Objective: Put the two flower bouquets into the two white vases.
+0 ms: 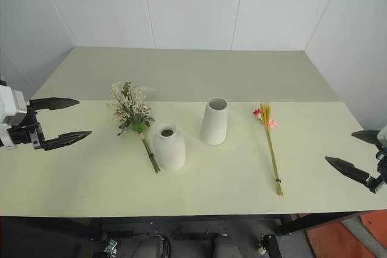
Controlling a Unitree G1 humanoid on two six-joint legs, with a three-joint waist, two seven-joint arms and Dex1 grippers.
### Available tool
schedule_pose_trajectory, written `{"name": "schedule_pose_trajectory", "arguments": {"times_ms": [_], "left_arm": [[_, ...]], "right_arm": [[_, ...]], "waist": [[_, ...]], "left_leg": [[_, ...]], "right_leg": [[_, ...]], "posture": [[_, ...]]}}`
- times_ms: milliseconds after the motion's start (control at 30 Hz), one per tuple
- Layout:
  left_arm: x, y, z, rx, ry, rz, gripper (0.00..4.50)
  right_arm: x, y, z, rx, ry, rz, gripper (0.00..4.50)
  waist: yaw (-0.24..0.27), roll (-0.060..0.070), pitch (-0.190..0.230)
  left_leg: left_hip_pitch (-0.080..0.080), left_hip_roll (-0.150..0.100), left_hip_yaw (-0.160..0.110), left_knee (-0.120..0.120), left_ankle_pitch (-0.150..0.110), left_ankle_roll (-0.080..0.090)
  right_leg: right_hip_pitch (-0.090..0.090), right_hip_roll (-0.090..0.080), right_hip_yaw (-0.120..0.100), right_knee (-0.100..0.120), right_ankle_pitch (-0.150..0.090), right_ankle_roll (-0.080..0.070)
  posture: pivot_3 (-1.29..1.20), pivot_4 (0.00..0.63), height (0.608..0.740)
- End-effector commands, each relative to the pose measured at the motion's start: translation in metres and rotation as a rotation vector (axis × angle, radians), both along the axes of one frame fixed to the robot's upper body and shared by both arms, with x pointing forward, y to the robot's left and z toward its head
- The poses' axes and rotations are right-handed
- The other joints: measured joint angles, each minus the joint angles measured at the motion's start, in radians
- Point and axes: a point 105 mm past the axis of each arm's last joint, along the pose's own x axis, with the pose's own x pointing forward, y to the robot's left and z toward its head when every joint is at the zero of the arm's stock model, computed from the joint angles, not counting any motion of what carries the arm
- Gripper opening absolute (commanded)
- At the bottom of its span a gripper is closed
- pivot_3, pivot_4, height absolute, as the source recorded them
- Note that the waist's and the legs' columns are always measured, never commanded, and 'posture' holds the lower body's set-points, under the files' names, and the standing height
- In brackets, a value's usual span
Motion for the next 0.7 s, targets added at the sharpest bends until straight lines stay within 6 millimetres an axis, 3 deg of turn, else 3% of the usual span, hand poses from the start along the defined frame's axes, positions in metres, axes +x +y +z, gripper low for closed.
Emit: {"name": "schedule_pose_trajectory", "arguments": {"times_ms": [33, 467, 600, 700], "left_arm": [[0.0, -0.002, 0.017, 0.017, -0.063, -0.013, 4.38], [0.005, -0.005, 0.016, 0.025, -0.047, -0.044, 4.38], [0.008, -0.012, 0.016, 0.027, -0.046, -0.074, 4.38], [0.011, -0.019, 0.016, 0.039, -0.054, -0.104, 4.38]], "right_arm": [[-0.002, 0.001, 0.008, -0.019, -0.025, -0.007, 4.5], [-0.006, 0.002, 0.006, -0.01, 0.007, -0.036, 4.5], [0.01, 0.005, 0.009, 0.014, 0.041, -0.064, 4.5], [0.032, 0.02, -0.001, 0.042, 0.124, -0.052, 4.5]], "waist": [[0.0, 0.0, 0.0], [0.0, 0.0, 0.0], [-0.003, 0.0, 0.0], [-0.009, 0.0, 0.0]], "left_leg": [[0.0, 0.0, 0.0, 0.0, 0.0, 0.0], [0.0, 0.0, 0.0, 0.0, 0.0, 0.0], [0.0, 0.0, 0.001, 0.0, 0.0, 0.0], [0.001, 0.0, 0.001, 0.0, 0.0, 0.0]], "right_leg": [[0.0, 0.0, 0.0, 0.0, 0.0, 0.0], [0.0, 0.0, 0.0, 0.0, 0.0, 0.0], [0.0, 0.0, 0.001, 0.0, 0.0, 0.0], [0.0, 0.0, 0.001, 0.0, 0.001, -0.001]], "posture": [[0.0, 0.15, 0.74], [0.0, 0.15, 0.74], [0.0, 0.15, 0.74], [0.0, 0.15, 0.74]]}}
